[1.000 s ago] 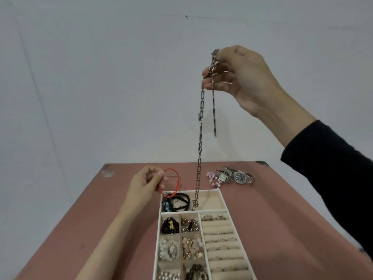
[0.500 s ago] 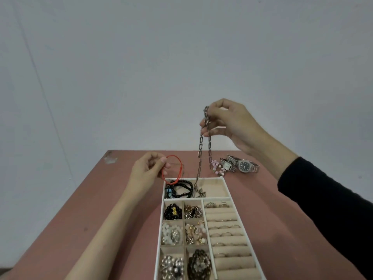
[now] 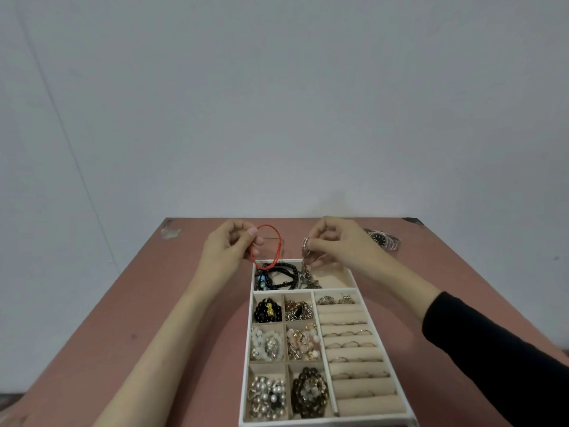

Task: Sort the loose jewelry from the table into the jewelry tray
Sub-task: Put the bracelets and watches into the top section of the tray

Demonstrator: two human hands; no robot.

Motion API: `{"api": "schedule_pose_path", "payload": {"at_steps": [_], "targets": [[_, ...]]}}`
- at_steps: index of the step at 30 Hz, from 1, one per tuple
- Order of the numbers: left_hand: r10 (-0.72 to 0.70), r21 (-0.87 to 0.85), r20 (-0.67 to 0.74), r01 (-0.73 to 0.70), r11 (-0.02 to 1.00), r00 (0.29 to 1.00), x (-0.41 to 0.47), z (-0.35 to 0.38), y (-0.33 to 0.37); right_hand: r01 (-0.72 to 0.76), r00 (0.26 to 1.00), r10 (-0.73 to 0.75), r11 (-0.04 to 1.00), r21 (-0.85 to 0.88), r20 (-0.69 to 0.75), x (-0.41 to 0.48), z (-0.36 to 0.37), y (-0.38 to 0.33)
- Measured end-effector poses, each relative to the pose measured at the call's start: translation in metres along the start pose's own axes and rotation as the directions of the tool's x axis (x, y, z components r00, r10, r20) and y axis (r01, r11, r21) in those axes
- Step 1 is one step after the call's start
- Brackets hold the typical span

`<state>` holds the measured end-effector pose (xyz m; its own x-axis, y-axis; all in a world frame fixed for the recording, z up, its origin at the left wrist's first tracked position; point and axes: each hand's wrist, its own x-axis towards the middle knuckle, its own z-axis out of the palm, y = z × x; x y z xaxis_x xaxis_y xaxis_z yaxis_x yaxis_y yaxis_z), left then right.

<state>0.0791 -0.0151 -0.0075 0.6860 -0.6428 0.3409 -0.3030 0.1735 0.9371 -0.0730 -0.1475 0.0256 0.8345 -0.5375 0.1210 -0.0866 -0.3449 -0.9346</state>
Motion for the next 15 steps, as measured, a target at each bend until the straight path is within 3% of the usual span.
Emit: {"api": "schedule_pose_path", "payload": {"at_steps": [3, 7, 12, 15], "targets": [[-0.006, -0.002, 0.003, 0.006, 1.0, 1.0, 0.0, 0.0, 0.001, 0.064, 0.998, -0.06, 0.975, -0.215, 0.023, -0.002, 0.001, 0.006], [-0.007, -0.01, 0.003, 0.007, 1.0, 1.0, -0.001, 0.0, 0.003, 0.158, 0.987, -0.151, 0.858, -0.488, 0.055, -0.004, 0.004, 0.01], [-0.003, -0.004, 0.015, 0.003, 1.0, 1.0, -0.002, 0.001, 0.006, 0.186, 0.983, -0.144, 0.787, -0.588, 0.118, -0.006, 0.006, 0.014], [-0.009, -0.017, 0.038, 0.01, 1.0, 0.999, -0.002, 0.001, 0.007, 0.178, 0.984, -0.153, 0.803, -0.569, 0.093, -0.006, 0.003, 0.014]]}}
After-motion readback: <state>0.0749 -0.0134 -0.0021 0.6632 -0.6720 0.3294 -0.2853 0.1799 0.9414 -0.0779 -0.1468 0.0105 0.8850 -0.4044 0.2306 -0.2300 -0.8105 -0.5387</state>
